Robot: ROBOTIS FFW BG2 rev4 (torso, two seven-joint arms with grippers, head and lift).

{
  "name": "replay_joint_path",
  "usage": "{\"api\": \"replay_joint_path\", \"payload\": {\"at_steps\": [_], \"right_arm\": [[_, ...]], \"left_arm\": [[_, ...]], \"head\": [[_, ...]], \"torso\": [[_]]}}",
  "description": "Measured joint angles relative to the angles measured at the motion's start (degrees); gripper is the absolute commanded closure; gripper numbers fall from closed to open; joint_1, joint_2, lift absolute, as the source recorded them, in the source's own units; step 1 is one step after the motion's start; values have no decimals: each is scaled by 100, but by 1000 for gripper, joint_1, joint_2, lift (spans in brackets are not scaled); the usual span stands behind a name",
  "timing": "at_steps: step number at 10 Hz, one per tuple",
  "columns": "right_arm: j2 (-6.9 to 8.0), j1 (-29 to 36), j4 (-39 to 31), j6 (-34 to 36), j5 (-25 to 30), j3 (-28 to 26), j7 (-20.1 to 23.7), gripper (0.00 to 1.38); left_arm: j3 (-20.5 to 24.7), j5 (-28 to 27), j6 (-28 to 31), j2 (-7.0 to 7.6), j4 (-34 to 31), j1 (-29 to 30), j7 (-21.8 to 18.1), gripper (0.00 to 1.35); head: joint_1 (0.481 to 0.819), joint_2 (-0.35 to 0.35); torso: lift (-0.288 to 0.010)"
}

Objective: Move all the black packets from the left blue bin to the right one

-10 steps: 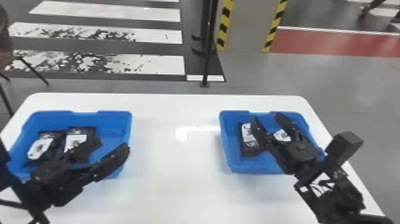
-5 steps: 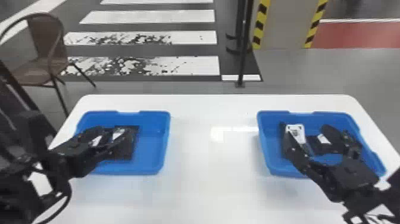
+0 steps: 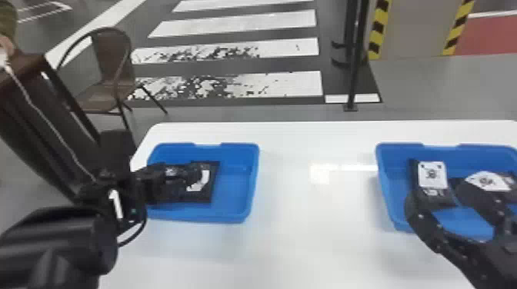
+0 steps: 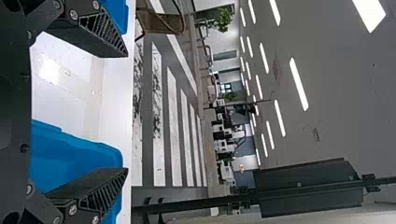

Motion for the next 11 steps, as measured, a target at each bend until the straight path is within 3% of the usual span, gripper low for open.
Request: {"api": "replay_joint_path", "payload": {"at_steps": [3,7,8,10,11], "right_arm": [[0,8,53,87,-72,19,46,165],[0,-19,107,129,-138,45,63,165],[0,-20,130,139,-169,58,63,165],[0,-35,162,148,-204,72,63,165],[0,-45,174,154,-217,76,63,165]], "left_arm": [[-297,-493,375,-60,1022,-757,174,144],[-594,-513,613,49,2118,-1354,181,165],[-651,-435,644,82,2278,-1410,175,275],[-717,-360,696,133,2614,-1539,30,946],[-753,-295,667,158,2702,-1561,2,1085]], "head": [[695,197],[695,181],[695,178],[695,170],[695,165]], "torso": [[-140],[-140],[-140],[-140],[-140]]}}
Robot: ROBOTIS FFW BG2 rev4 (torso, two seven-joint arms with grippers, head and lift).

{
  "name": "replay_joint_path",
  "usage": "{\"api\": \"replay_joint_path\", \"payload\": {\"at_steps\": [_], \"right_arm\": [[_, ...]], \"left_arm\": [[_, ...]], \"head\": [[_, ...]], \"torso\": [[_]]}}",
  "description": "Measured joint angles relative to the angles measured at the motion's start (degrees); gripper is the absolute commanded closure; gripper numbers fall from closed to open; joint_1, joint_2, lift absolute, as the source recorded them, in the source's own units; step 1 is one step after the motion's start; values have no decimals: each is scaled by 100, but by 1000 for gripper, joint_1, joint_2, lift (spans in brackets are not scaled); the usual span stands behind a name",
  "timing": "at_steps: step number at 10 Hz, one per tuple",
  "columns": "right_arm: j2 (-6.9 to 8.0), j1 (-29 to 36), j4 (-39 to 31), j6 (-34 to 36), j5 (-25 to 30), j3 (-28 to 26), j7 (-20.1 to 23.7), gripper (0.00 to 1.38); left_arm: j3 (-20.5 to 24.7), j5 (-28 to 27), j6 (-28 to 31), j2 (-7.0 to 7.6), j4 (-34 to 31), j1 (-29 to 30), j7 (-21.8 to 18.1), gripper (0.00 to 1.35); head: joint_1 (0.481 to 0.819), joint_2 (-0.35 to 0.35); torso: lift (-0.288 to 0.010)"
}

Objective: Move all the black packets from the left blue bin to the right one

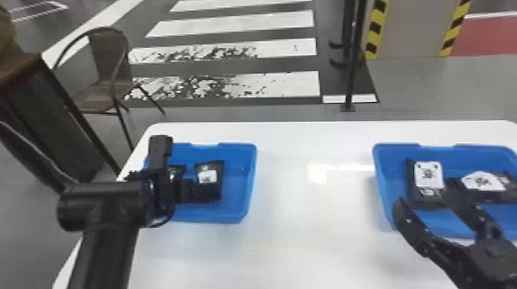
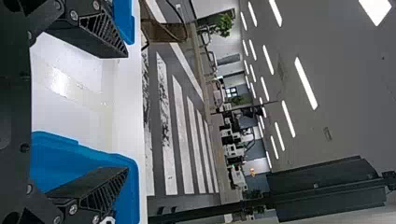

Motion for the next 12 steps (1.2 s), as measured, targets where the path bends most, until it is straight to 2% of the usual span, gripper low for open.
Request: {"api": "replay_joint_path", "payload": {"at_steps": [1,4,9,12], "right_arm": [[0,4,16,3,-20,1,0,165],[0,24,28,2,-82,1,9,165],[0,-118,-12,154,-206,6,261,170],[-51,-486,139,317,-514,210,343,170]], "left_arm": [[-16,84,-125,8,16,48,-32,1225],[-51,188,-403,23,-239,265,-296,1210],[-146,877,-330,23,-3228,1947,-416,1210],[-755,1585,-583,5,-3844,2277,-438,1210]], "head": [[695,162],[695,144],[695,85],[695,3]], "torso": [[-140],[-140],[-140],[-140]]}}
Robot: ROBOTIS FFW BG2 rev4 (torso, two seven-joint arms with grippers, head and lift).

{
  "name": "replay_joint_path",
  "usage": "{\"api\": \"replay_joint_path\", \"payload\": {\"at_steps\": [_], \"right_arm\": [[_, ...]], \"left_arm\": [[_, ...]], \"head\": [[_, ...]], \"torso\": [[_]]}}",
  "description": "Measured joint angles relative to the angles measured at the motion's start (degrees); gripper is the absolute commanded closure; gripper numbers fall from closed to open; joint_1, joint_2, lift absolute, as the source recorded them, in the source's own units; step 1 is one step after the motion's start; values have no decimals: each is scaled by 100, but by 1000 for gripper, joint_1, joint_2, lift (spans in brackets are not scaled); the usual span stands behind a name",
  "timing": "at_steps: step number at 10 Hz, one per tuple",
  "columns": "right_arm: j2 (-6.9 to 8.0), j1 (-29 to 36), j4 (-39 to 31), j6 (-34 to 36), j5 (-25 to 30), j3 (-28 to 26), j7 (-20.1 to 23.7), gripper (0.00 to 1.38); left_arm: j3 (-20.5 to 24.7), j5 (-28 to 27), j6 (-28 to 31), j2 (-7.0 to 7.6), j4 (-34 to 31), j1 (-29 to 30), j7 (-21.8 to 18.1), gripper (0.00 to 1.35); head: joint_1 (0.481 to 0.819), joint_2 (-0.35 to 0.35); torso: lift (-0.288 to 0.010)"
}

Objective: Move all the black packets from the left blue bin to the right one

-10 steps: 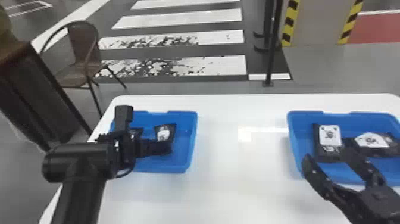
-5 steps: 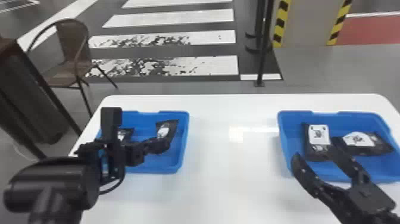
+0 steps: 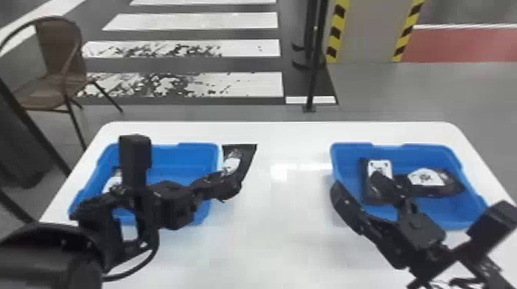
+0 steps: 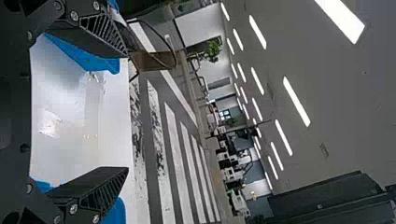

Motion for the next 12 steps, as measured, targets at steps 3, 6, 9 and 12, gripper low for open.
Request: {"api": "replay_joint_path", "payload": {"at_steps": [3,6,9,12], "right_arm": [[-53,-480,333,10,-225,228,9,170],[-90,-781,609,9,-317,315,8,191],[-98,-902,710,9,-430,397,5,1142],[-98,-887,747,99,-600,468,37,1279]], "left_arm": [[-706,489,-137,30,-92,-75,1,1210],[-1150,765,-144,75,-94,-149,11,1210],[-1334,847,-138,94,-94,-198,18,1210],[-1318,827,-125,97,-94,-208,19,1210]], "head": [[695,-78],[695,-125],[695,-140],[695,-126]], "torso": [[-140],[-140],[-140],[-140]]}}
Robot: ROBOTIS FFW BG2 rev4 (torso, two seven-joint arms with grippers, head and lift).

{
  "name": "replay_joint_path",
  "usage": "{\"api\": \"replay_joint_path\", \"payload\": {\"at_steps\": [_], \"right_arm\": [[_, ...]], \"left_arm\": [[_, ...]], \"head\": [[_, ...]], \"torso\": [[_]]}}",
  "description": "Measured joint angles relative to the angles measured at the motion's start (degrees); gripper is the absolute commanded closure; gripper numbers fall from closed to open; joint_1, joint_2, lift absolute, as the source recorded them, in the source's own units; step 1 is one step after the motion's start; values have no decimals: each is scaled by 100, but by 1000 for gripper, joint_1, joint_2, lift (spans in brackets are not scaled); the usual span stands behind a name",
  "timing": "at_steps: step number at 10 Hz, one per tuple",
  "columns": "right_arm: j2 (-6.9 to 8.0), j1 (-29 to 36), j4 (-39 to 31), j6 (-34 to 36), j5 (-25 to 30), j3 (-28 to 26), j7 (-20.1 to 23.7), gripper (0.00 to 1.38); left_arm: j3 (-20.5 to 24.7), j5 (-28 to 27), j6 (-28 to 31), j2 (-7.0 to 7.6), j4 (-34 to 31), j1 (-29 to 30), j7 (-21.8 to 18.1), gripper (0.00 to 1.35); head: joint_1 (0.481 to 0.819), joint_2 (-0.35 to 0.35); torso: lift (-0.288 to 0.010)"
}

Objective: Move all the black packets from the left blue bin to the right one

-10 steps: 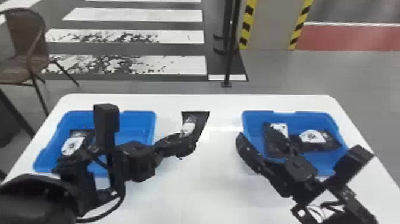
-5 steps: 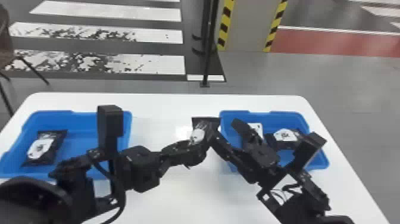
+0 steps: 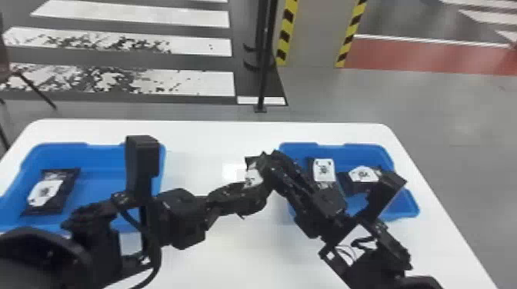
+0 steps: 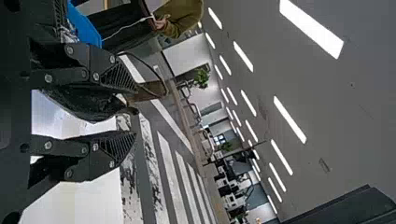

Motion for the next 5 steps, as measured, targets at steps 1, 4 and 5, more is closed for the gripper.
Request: {"api": "replay_joint_path", "payload": {"at_steps": [1,4,5], "right_arm": [[0,7,3,7,-88,29,22,1279],[-4,34,5,22,-320,38,76,1279],[-7,28,0,22,-346,-24,76,1279]], "left_arm": [[28,-9,-10,-1,0,0,-1,1202],[385,-15,-152,-98,-2,129,78,306],[557,-8,-216,-149,-1,211,80,94]], "head": [[695,-121],[695,-81],[695,-70]], "torso": [[-140],[-140],[-140]]}}
